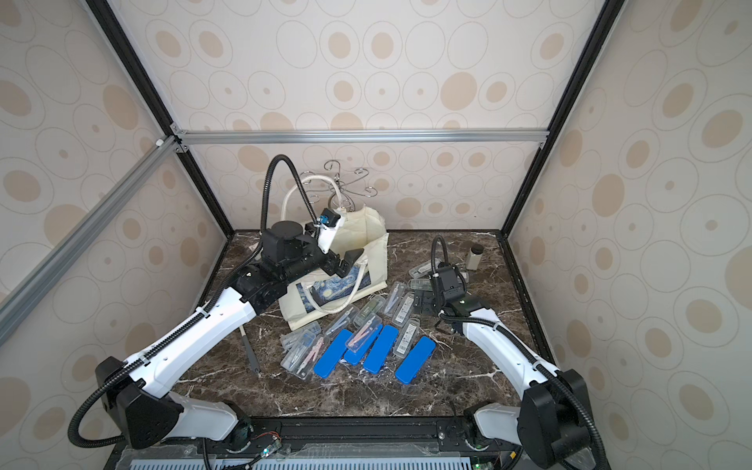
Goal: Put the compass set into the canvas bag
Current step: Place the compass set in the canvas bag, then pick up the compass set at the center of the board.
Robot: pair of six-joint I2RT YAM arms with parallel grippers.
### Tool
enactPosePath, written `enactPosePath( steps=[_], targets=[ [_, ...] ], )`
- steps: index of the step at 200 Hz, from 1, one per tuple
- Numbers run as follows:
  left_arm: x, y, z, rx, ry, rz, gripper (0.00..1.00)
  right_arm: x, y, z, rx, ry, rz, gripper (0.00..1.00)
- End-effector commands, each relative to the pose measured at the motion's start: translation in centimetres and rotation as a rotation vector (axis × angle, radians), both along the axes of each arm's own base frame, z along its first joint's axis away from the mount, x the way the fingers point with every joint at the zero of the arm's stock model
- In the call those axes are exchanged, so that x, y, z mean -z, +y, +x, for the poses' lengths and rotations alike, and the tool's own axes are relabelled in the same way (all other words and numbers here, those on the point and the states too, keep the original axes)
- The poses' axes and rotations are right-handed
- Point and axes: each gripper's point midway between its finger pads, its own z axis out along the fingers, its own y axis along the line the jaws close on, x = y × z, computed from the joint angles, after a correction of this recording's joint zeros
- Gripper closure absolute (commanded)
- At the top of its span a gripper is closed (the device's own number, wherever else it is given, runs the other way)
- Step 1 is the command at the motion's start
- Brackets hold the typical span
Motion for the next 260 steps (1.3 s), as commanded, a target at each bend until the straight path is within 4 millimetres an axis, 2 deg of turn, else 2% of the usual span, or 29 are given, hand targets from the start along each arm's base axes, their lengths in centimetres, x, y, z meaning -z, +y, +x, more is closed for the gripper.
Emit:
enactPosePath(
  steps=[1,34,64,110,138,175,188,218,260],
  targets=[
    [0.0,-2.9,-2.5,0.086,0.022,-0.076,0.00,1.9,-0.5,-1.8,-0.007,0.097,-0.016,0.00],
    [2.5,-5.6,-5.1,0.122,0.063,-0.062,0.00,3.1,-1.2,-3.9,-0.006,0.176,-0.037,0.00],
    [4.9,-7.4,-6.6,0.137,0.105,-0.040,0.00,4.5,-1.5,-6.0,0.019,0.236,-0.022,0.00],
    [8.0,-9.5,-8.6,0.149,0.142,-0.056,0.00,7.2,-1.6,-8.6,0.054,0.310,0.024,0.00],
    [9.7,-10.1,-9.5,0.166,0.174,-0.089,0.00,8.1,-0.5,-9.3,0.037,0.324,0.079,0.00],
    [12.2,-10.0,-9.4,0.130,0.215,-0.093,0.00,9.1,1.2,-9.8,0.007,0.349,0.094,0.00],
    [12.9,-9.9,-9.4,0.120,0.223,-0.088,0.00,9.4,2.0,-9.7,-0.011,0.352,0.097,0.03],
    [13.5,-9.8,-9.3,0.112,0.221,-0.076,0.00,10.1,3.2,-9.8,-0.035,0.378,0.061,0.08],
    [14.1,-9.9,-9.1,0.110,0.211,-0.052,0.00,11.8,3.0,-10.1,-0.019,0.430,0.011,0.17]
  ],
)
